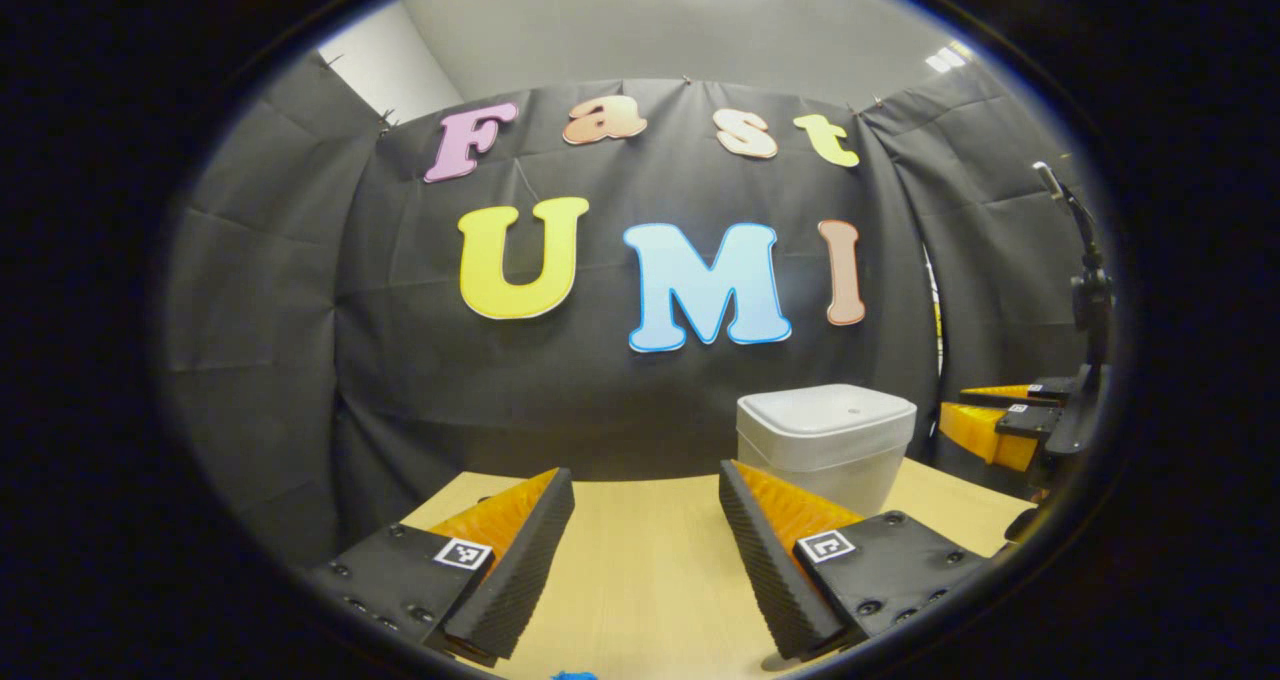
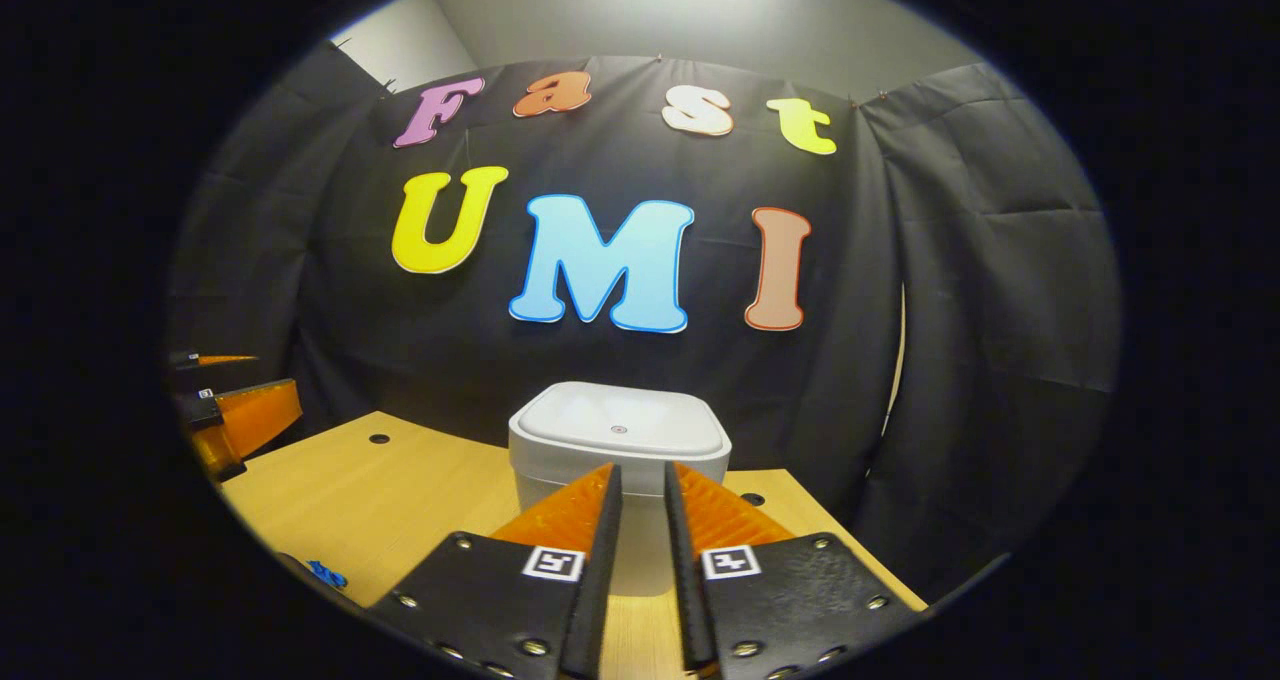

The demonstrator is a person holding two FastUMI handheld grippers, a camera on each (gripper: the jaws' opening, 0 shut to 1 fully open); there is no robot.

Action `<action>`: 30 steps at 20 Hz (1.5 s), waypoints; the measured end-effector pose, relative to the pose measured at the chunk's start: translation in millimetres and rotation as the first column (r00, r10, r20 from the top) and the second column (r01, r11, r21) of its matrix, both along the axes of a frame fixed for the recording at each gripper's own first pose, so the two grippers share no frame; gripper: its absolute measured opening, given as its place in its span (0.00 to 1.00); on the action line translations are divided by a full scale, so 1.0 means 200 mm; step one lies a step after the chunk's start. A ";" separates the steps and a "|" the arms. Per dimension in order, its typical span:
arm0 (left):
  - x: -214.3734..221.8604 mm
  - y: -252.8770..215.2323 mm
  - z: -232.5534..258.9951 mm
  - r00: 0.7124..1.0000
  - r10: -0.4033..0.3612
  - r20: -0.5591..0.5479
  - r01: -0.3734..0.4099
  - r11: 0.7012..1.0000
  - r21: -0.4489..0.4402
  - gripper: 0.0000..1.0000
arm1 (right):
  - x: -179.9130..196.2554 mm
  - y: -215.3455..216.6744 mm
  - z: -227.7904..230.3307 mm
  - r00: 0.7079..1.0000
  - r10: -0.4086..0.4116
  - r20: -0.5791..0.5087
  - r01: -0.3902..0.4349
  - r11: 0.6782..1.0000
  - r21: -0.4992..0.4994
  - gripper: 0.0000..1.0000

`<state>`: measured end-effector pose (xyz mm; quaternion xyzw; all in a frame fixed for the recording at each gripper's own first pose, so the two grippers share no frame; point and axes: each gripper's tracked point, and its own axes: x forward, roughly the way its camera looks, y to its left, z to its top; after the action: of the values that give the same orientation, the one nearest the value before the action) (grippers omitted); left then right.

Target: Press the lid of the desktop garbage bin to open it, pick up the crumpled paper on the desktop and throw it into the bin, then pick up the pop can on the desktop and drop it into the bin, and finally close the garbage bin lid.

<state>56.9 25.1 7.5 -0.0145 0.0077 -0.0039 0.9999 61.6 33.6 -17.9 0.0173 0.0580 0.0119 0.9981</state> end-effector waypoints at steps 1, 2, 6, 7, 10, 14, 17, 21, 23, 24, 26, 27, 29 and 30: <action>0.00 0.00 0.00 1.000 0.002 -0.001 -0.002 1.000 0.004 0.99 | 0.01 -0.01 0.02 1.000 -0.009 0.012 0.008 1.000 0.012 0.18; 0.00 0.00 -0.01 1.000 0.006 -0.003 -0.006 1.000 0.004 0.99 | 0.03 0.01 0.03 1.000 -0.005 0.018 0.005 1.000 0.022 0.10; 0.00 -0.01 -0.01 1.000 0.016 -0.006 -0.016 1.000 -0.007 0.98 | 0.12 -0.02 0.03 1.000 -0.018 0.005 0.018 0.998 0.068 0.01; 0.00 -0.01 -0.01 1.000 0.017 -0.004 -0.017 1.000 -0.008 0.99 | 0.15 -0.02 0.03 1.000 -0.015 0.000 0.014 0.997 0.076 0.01; 0.00 -0.01 -0.02 1.000 0.023 -0.008 -0.023 1.000 -0.011 0.99 | 0.25 -0.02 0.03 1.000 0.002 -0.018 0.000 0.996 0.089 0.01; 0.01 0.00 -0.04 0.999 0.036 -0.015 -0.037 0.999 -0.015 0.99 | 0.40 0.04 0.00 0.998 0.044 -0.048 -0.040 0.995 0.095 0.01; 0.02 0.04 -0.07 0.998 0.062 -0.024 -0.063 0.998 -0.023 0.99 | 0.48 0.08 -0.04 0.994 0.073 -0.082 -0.066 0.995 0.076 0.01; 0.01 0.08 -0.08 0.996 0.079 -0.032 -0.080 0.997 -0.021 0.95 | 0.52 0.10 -0.11 0.989 0.084 -0.119 -0.078 0.996 0.050 0.01; 0.02 0.08 -0.09 0.996 0.086 -0.039 -0.087 0.996 -0.025 0.95 | 0.52 0.10 -0.12 0.988 0.093 -0.126 -0.087 0.995 0.054 0.01; 0.02 0.09 -0.10 0.995 0.089 -0.043 -0.090 0.996 -0.027 0.95 | 0.52 0.09 -0.12 0.988 0.093 -0.123 -0.087 0.995 0.056 0.01; 0.02 0.09 -0.12 0.995 0.091 -0.050 -0.092 0.995 -0.026 0.95 | 0.53 0.09 -0.14 0.987 0.099 -0.128 -0.091 0.994 0.067 0.01; 0.02 0.10 -0.13 0.994 0.093 -0.053 -0.095 0.995 -0.026 0.95 | 0.52 0.09 -0.15 0.987 0.101 -0.127 -0.092 0.993 0.077 0.01; 0.02 0.12 -0.14 0.993 0.100 -0.061 -0.101 0.995 -0.024 0.99 | 0.53 0.10 -0.16 0.985 0.114 -0.129 -0.104 0.991 0.088 0.01; 0.01 0.12 -0.14 0.993 0.102 -0.062 -0.104 0.994 -0.027 0.95 | 0.53 0.10 -0.16 0.984 0.116 -0.136 -0.103 0.990 0.101 0.02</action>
<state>59.5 49.9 -21.2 -0.0300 0.0370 0.0479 0.9977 167.2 52.9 -50.2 0.0615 0.1288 0.0683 0.9874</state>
